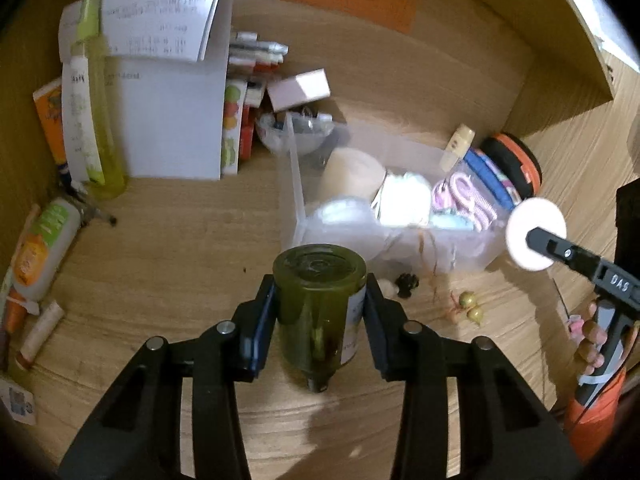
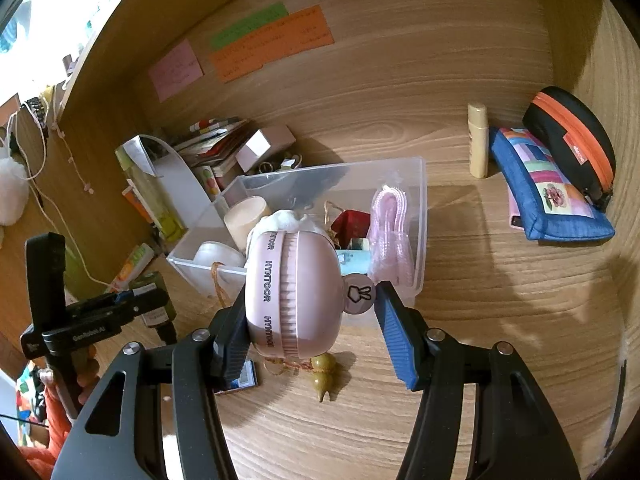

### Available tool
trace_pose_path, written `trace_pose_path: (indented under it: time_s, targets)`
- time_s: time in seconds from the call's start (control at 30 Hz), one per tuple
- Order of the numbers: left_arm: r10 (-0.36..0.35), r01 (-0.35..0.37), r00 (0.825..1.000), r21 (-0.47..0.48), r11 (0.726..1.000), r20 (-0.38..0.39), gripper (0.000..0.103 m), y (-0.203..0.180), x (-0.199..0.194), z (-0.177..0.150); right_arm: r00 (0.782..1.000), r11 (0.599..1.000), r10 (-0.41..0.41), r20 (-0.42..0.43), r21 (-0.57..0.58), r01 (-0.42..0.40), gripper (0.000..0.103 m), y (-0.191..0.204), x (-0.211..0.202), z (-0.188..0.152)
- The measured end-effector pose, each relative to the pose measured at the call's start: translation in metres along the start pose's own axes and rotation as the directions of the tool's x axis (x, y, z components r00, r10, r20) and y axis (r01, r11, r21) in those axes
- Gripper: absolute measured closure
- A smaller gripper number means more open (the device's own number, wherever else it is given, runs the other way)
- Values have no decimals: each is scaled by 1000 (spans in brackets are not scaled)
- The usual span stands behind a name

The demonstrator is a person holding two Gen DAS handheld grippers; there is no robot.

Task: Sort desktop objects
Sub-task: 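Lower the pink compact and green bottle into the clear box and open both grippers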

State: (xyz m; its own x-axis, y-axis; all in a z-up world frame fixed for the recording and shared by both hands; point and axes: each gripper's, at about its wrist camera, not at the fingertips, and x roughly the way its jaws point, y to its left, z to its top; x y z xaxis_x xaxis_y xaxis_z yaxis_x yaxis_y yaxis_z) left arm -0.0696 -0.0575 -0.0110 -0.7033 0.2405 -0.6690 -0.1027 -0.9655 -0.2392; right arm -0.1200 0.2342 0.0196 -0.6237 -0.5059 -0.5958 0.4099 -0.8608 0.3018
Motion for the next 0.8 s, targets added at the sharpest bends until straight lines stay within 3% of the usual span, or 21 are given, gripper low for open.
trace_pose_path:
  time_s: [0.27, 0.47, 0.67, 0.8]
  targets:
    - [-50, 49, 993, 12, 999, 111, 62, -14, -25, 33, 1000, 1000, -20, 24, -1, 20, 48, -5, 3, 13]
    - [-77, 71, 986, 44, 997, 151, 62, -32, -20, 66, 999, 1000, -26, 38, -10, 26, 48, -6, 12, 28]
    - [-81, 70, 986, 80, 994, 148, 62, -54, 8, 94, 999, 998, -35, 36, -46, 36, 48, -2, 29, 46]
    - [-100, 93, 991, 76, 993, 90, 62, -62, 40, 100, 998, 998, -50, 34, -38, 51, 48, -4, 48, 54]
